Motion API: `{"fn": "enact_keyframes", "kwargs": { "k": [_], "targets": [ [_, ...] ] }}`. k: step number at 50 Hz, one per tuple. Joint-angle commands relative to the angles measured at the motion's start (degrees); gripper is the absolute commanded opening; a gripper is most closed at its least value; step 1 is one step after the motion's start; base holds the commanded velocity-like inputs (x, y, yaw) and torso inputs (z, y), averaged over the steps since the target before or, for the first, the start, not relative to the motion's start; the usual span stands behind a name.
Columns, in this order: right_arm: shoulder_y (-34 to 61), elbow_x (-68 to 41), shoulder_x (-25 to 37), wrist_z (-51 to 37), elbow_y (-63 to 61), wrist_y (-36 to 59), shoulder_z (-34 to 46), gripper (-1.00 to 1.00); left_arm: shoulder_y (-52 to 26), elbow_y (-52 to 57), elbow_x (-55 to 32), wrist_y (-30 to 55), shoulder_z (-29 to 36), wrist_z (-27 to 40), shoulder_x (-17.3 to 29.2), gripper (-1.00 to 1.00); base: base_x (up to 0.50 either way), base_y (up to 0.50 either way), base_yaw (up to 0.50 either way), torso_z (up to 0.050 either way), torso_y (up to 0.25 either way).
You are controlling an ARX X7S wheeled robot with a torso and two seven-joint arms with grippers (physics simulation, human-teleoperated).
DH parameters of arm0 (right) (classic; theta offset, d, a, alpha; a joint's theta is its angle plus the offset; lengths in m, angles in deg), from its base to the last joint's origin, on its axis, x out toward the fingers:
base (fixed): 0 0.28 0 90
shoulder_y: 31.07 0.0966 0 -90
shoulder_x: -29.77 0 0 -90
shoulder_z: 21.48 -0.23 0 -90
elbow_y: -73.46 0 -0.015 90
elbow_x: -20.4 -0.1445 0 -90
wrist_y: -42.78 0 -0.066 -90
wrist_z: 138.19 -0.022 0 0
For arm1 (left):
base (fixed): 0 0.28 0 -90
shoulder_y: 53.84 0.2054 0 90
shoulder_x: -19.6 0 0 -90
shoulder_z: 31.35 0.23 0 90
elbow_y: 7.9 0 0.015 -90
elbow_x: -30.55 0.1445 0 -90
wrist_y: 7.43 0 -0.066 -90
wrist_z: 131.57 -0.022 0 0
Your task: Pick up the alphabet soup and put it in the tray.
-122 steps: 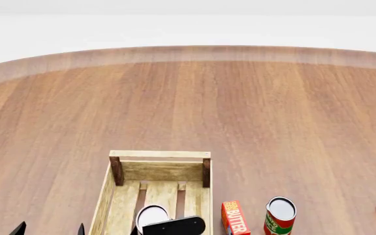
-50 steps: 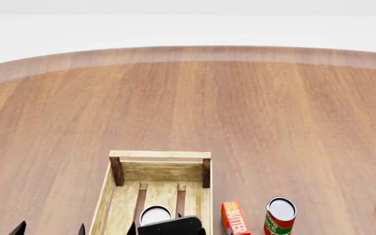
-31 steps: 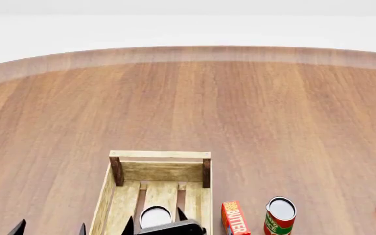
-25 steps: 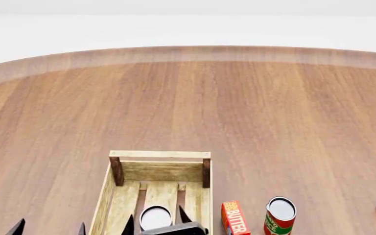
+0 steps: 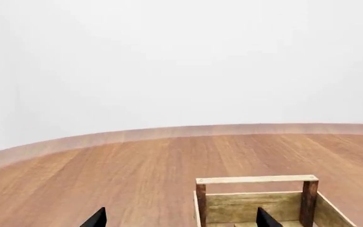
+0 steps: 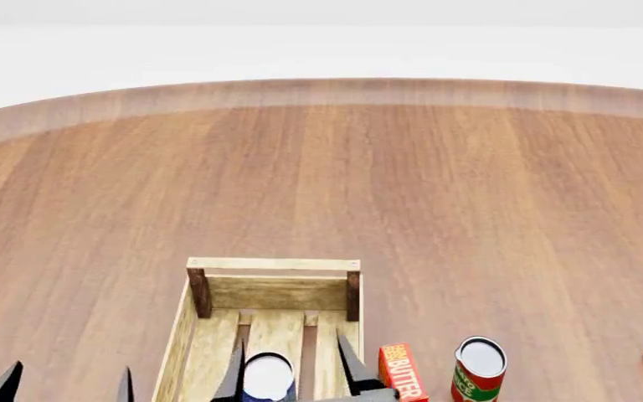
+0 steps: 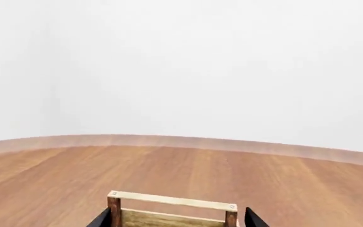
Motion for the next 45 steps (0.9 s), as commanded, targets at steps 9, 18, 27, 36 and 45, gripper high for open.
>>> {"fn": "enact_keyframes", "kwargs": {
  "k": [9, 18, 27, 36, 45],
  "targets": [
    [4.26, 5.68, 8.83, -9.38, -19.6, 4.89, -0.58, 1.0, 1.61, 12.06, -0.72, 4.47, -0.33, 2.23, 2.6, 1.0, 0.0, 0.0, 0.0, 0.0, 0.0],
    [5.46, 7.08, 10.21, -10.56, -23.22, 6.06, -1.2, 1.0, 1.79, 16.37, -0.87, 6.05, -0.45, 2.95, 3.58, 1.0, 0.0, 0.0, 0.0, 0.0, 0.0],
    [6.68, 8.34, 11.61, -11.91, -26.98, 7.5, -1.97, 1.0, 1.94, 20.85, -1.47, 8.12, -0.86, 4.09, 4.37, 1.0, 0.0, 0.0, 0.0, 0.0, 0.0],
    [7.67, 8.91, 13.21, -13.19, -30.68, 8.21, -3.17, 1.0, 1.84, 24.12, -1.38, 9.24, -0.8, 4.75, 4.89, 1.0, 0.0, 0.0, 0.0, 0.0, 0.0],
    [8.28, 9.5, 14.49, -13.96, -33.76, 9.35, -3.74, 1.0, 1.55, 27.78, -1.93, 10.96, -1.24, 5.6, 5.6, 1.0, 0.0, 0.0, 0.0, 0.0, 0.0]
  ]
}}
